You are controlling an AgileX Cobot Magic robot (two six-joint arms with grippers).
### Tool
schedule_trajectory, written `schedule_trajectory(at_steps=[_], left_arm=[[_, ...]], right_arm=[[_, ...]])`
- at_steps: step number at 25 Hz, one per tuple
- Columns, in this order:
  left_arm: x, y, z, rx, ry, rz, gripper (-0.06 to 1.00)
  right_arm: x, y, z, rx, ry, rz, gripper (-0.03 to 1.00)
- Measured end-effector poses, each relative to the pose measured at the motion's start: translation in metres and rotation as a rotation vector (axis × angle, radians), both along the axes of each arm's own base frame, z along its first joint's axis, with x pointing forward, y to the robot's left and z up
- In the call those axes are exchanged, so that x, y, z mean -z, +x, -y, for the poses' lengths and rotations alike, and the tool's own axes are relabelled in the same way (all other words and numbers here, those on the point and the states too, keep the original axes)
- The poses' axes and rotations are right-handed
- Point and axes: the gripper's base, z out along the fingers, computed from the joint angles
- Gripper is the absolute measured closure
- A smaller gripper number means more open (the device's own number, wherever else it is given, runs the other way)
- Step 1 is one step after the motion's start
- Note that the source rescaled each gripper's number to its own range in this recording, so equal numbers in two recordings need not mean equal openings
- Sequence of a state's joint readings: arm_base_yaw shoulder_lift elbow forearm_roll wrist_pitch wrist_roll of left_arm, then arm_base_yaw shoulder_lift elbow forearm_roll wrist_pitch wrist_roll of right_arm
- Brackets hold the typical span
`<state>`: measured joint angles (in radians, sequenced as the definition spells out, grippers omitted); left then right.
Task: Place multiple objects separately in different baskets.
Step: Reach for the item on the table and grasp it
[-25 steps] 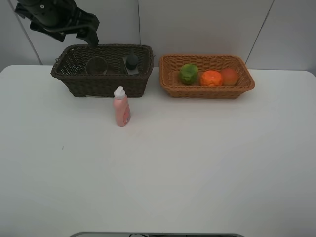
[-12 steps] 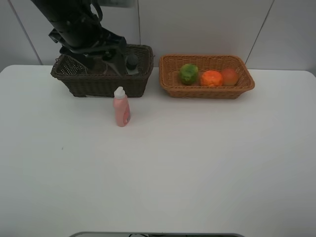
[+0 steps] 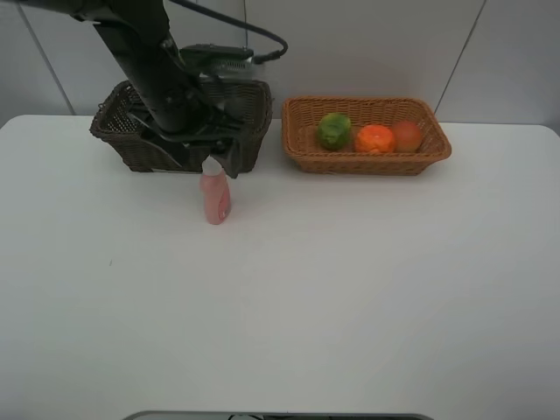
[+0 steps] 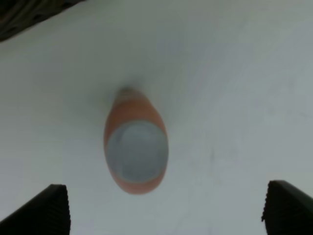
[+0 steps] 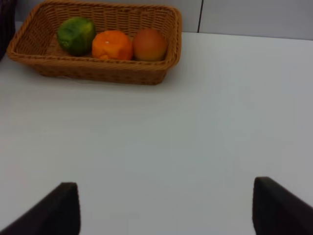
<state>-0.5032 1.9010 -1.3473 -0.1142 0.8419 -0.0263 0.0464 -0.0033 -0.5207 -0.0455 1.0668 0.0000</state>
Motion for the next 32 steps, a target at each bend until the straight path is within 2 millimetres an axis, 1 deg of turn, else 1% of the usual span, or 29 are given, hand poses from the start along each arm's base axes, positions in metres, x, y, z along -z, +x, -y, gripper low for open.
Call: schedule_trajectory(at_steps=[8,12,18,23,26,28,29,31,32], left_arm=[[0.017,0.011,0.002,-0.031,0.013,0.049,-0.06],[0.024,0.012,0.007,-0.022,0.009,0.061,-0.06],[0.046,0.015,0.009,-0.023,0.030,0.024,-0.06],[0.053,0.015,0.009,-0.022,0.040,0.008,-0.06],[0.059,0.015,0.009,-0.022,0.047,-0.005,-0.03],[0.062,0.015,0.009,-0.022,0.050,-0.011,0.03],[0.063,0.015,0.009,-0.022,0.051,-0.012,0.10],[0.063,0.015,0.009,-0.022,0.052,-0.013,0.29],[0.064,0.015,0.009,-0.022,0.052,-0.014,0.45]], right_arm=[[0.000,0.000,0.000,0.000,0.000,0.000,0.17],[0.000,0.000,0.000,0.000,0.000,0.000,0.17],[0.000,0.000,0.000,0.000,0.000,0.000,0.17],[0.000,0.000,0.000,0.000,0.000,0.000,0.17],[0.000,0.000,0.000,0.000,0.000,0.000,0.17],[0.000,0.000,0.000,0.000,0.000,0.000,0.17],[0.000,0.000,0.000,0.000,0.000,0.000,0.17],[0.000,0.000,0.000,0.000,0.000,0.000,0.17],[0.000,0.000,0.000,0.000,0.000,0.000,0.17]])
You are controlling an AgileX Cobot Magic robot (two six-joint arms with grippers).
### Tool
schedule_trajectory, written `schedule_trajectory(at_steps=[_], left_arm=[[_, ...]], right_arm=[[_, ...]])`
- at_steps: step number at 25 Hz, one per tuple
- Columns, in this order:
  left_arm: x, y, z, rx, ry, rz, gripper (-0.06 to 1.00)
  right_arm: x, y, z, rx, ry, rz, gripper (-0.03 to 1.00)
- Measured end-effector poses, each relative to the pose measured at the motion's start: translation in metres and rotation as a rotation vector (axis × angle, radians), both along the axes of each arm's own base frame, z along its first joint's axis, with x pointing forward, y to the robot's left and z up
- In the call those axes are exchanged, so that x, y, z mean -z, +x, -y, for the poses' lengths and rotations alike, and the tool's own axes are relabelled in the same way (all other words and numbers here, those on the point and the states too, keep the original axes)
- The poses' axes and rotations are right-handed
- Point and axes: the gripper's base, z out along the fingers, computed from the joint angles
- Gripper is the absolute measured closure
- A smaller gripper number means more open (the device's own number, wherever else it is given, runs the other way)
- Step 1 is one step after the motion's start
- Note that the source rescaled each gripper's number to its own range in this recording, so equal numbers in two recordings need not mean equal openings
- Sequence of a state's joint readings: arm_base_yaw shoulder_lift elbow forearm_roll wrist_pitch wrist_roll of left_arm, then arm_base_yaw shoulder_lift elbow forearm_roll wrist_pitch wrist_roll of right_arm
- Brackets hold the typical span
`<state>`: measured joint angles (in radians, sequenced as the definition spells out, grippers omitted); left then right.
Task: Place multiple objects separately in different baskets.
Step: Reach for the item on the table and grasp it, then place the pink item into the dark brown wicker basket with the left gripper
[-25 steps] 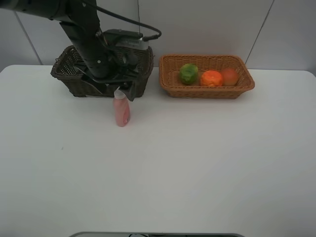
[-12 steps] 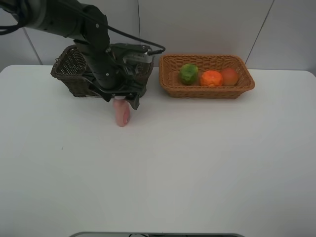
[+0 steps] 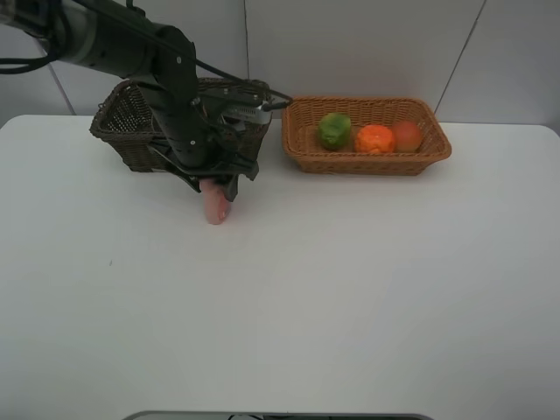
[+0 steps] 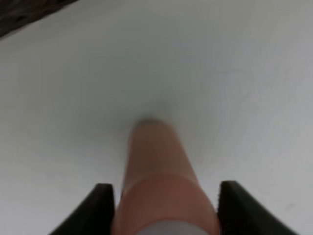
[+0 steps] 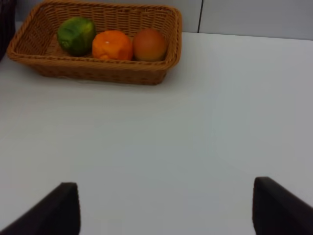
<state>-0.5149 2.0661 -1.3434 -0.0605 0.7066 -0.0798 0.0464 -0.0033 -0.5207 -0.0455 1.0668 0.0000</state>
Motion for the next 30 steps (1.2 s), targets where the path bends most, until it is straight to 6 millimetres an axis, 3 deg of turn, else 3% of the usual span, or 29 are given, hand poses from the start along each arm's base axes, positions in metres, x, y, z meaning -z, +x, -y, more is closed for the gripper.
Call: schedule_trajectory(at_steps=[1,2,25,30], left_arm=[[0.000,0.000,0.000,0.001,0.001,0.001,0.56],[0.000,0.000,0.000,-0.001,0.000,0.000,0.58],[0.000,-0.001,0.000,-0.045,-0.005,-0.012,0.57],[-0.016,-0.004,-0.002,-0.043,-0.010,-0.006,0.57]], right_arm=[[0.000,0.000,0.000,0.000,0.000,0.000,0.17],[0.000,0.000,0.000,0.000,0.000,0.000,0.17],[0.000,0.000,0.000,0.000,0.000,0.000,0.17],[0.000,0.000,0.000,0.000,0.000,0.000,0.17]])
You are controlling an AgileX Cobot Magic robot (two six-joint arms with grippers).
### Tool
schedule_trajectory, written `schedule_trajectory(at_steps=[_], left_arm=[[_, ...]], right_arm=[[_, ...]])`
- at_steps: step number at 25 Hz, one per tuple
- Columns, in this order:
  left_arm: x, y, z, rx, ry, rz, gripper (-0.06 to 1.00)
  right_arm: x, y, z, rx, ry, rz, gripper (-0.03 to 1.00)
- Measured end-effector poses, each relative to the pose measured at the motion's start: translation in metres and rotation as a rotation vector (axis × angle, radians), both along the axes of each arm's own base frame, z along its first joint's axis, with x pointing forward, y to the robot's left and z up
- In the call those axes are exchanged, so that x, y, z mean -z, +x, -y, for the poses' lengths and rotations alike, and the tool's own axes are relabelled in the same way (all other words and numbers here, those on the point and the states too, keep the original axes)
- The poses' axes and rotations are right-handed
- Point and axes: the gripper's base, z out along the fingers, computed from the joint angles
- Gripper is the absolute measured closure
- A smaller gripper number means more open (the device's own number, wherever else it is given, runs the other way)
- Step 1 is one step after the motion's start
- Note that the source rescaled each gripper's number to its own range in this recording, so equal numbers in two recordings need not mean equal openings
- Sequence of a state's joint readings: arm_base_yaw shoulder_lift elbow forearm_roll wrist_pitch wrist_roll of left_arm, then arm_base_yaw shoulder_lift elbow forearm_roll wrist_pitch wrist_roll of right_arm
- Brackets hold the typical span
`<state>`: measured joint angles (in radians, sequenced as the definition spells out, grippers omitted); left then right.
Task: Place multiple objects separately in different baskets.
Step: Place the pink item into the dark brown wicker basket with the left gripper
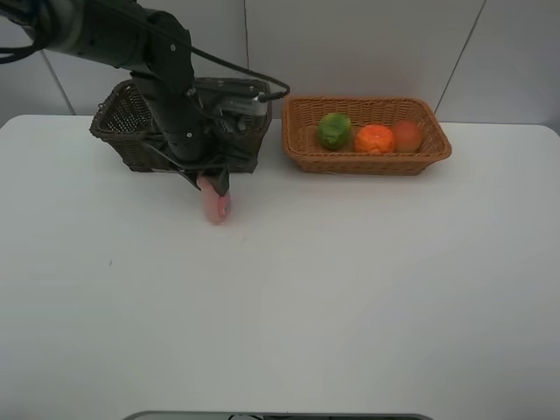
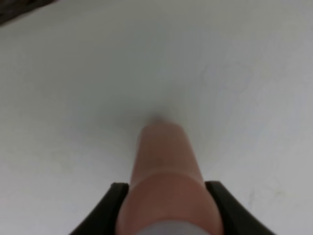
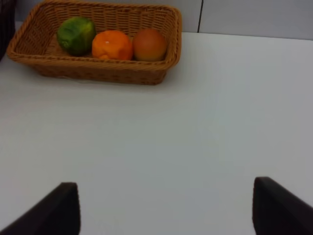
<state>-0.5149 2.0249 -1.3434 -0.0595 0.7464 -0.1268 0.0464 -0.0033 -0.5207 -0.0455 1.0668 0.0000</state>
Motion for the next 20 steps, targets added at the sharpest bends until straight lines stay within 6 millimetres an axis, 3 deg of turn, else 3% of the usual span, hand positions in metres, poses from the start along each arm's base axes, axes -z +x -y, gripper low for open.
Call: schedule_trajectory(at_steps=[6,10,15,20], left_arm=[[-0.060,-0.008,-0.008,-0.037,-0.070,0.107,0.57],[-0.092,-0.007,-0.029,-0.096,-0.093,0.188,0.57],[-0.114,0.003,-0.070,-0.203,-0.076,0.261,0.57],[-0.120,0.017,-0.109,-0.311,-0.072,0.325,0.57]], right_arm=[[0.000,0.000,0.000,0.000,0.000,0.000,0.17],[0.000,0.000,0.000,0.000,0.000,0.000,0.17],[0.000,0.000,0.000,0.000,0.000,0.000,0.17],[0.000,0.000,0.000,0.000,0.000,0.000,0.17]])
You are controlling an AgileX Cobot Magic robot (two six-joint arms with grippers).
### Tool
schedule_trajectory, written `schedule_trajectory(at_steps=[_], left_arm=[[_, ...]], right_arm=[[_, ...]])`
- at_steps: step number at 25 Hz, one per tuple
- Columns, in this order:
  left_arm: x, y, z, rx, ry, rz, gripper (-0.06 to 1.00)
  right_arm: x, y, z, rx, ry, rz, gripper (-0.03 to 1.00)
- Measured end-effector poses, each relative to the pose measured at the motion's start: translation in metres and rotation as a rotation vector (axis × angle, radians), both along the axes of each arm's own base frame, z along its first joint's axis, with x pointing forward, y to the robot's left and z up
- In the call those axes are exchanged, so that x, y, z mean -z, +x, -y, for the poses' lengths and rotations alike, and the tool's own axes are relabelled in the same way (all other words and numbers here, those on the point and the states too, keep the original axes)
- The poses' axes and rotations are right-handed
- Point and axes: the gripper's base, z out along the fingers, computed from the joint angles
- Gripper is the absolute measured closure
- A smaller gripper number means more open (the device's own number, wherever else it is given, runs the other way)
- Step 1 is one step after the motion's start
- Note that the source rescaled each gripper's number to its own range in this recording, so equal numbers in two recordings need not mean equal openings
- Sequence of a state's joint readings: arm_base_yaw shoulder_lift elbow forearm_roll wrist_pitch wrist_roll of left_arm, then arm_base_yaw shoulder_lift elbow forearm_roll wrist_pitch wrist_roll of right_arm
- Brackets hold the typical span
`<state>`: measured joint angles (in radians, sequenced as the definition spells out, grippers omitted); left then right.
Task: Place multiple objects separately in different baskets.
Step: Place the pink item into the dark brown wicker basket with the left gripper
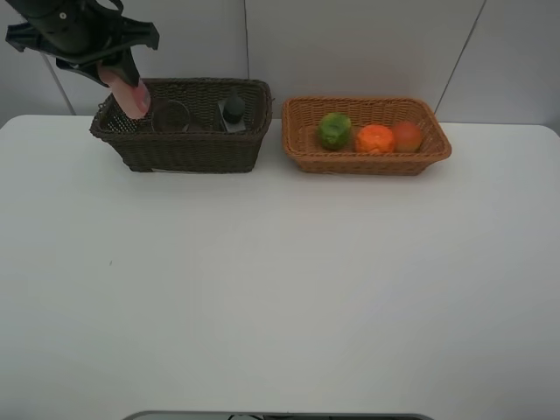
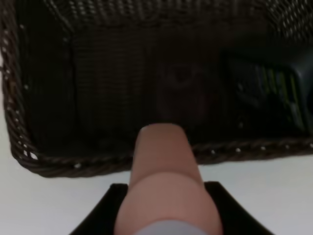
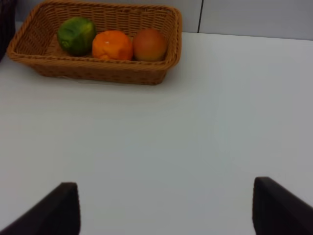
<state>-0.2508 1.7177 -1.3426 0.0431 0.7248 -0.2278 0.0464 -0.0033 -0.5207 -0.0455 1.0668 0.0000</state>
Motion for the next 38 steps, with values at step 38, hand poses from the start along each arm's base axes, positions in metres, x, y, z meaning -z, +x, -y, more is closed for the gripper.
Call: schedule_trajectory(at_steps=[38], left_arm=[[0.099,0.067,-0.029,-0.116,-0.061,0.118,0.57]], right_arm=[[0.000,0.000,0.000,0.000,0.000,0.000,0.17]])
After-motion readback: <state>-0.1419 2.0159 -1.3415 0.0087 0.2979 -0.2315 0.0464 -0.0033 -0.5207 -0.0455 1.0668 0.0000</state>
